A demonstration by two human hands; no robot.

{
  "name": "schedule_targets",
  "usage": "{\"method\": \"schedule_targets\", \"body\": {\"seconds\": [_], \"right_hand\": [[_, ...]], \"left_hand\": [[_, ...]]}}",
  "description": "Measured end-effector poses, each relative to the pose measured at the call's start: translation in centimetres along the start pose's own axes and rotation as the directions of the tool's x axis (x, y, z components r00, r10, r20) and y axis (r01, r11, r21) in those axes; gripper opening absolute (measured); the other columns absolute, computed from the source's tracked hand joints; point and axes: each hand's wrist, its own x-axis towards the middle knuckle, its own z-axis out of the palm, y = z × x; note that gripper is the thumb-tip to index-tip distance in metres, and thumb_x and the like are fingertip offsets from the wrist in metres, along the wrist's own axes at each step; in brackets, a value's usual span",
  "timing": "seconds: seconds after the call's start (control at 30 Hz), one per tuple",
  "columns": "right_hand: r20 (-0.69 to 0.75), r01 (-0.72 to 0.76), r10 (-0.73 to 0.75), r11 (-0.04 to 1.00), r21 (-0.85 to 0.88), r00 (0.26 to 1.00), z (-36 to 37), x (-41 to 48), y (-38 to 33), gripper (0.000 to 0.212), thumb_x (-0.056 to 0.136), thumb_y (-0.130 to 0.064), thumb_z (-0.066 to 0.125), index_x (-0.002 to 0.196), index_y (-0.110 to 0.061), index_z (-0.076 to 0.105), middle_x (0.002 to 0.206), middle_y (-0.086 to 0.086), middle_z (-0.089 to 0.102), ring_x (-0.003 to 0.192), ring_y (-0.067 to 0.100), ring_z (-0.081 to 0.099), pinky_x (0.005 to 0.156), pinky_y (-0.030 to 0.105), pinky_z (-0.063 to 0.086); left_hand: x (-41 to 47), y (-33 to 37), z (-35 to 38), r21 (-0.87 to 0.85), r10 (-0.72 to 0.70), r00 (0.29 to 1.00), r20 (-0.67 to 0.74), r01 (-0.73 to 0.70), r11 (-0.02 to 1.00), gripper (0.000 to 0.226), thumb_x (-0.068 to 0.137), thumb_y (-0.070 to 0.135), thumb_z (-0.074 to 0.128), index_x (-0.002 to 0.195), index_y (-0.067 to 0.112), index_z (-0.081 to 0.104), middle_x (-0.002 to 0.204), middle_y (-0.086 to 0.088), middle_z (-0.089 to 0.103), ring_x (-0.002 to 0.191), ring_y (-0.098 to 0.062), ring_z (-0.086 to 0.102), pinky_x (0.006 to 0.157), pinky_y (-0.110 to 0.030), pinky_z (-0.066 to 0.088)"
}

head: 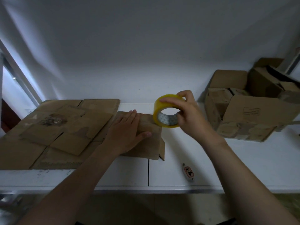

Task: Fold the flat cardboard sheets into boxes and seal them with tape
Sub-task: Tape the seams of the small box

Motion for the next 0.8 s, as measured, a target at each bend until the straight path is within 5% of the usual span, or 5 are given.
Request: {"method": "schedule_targets", "body": {"seconds": [0.13, 0.47, 0.67, 0.8], "right_hand": [[0.048, -0.028, 0.036, 0.986, -0.165, 0.998, -1.8, -0.6, 0.8, 0.078, 0.083, 0.009, 0.045, 0.124, -0.057, 0.056, 0.128, -0.006, 0.036, 0.1, 0.021, 0.047, 0.067, 0.039, 0.05], [0.11, -0.052, 0.076, 0.976, -0.21, 0.991, -1.6, -2.2, 2.3, 0.08, 0.084, 0.012, 0.046, 0.119, -0.057, 0.064, 0.123, -0.012, 0.034, 0.106, 0.019, 0.043, 0.07, 0.029, 0.039], [0.117, -0.074, 0.093, 0.985, -0.157, 0.989, -0.5, -2.4, 3.2, 0.082, 0.081, 0.013, 0.042, 0.123, -0.056, 0.06, 0.12, -0.011, 0.037, 0.101, 0.019, 0.046, 0.068, 0.045, 0.053], [0.139, -0.088, 0.105, 0.989, -0.122, 0.985, 0.1, -2.4, 3.5, 0.082, 0.081, 0.015, 0.043, 0.123, -0.052, 0.065, 0.119, -0.01, 0.037, 0.105, 0.02, 0.045, 0.072, 0.034, 0.049]], "left_hand": [[-0.1, 0.2, 0.0, -0.005, -0.005, 1.0, 0.005, 0.005, 1.0, 0.119, 0.073, 0.09, -0.008, 0.16, 0.014, 0.018, 0.169, -0.003, 0.011, 0.155, -0.015, 0.008, 0.125, -0.038, 0.007], [-0.3, 0.0, 0.4, -0.015, -0.002, 1.0, -0.024, 0.001, 1.0, 0.125, 0.069, 0.092, -0.015, 0.16, 0.013, 0.019, 0.169, -0.003, 0.012, 0.155, -0.015, 0.009, 0.124, -0.037, 0.007], [-0.4, 0.1, 0.5, -0.028, -0.006, 0.999, -0.042, 0.005, 1.0, 0.113, 0.076, 0.088, -0.002, 0.16, 0.015, 0.02, 0.169, -0.001, 0.012, 0.155, -0.013, 0.008, 0.125, -0.038, 0.009], [-0.3, 0.3, 0.5, -0.047, -0.001, 0.999, -0.04, -0.001, 0.999, 0.112, 0.076, 0.087, -0.004, 0.16, 0.019, 0.019, 0.169, -0.001, 0.011, 0.155, -0.014, 0.007, 0.125, -0.039, 0.01]]}}
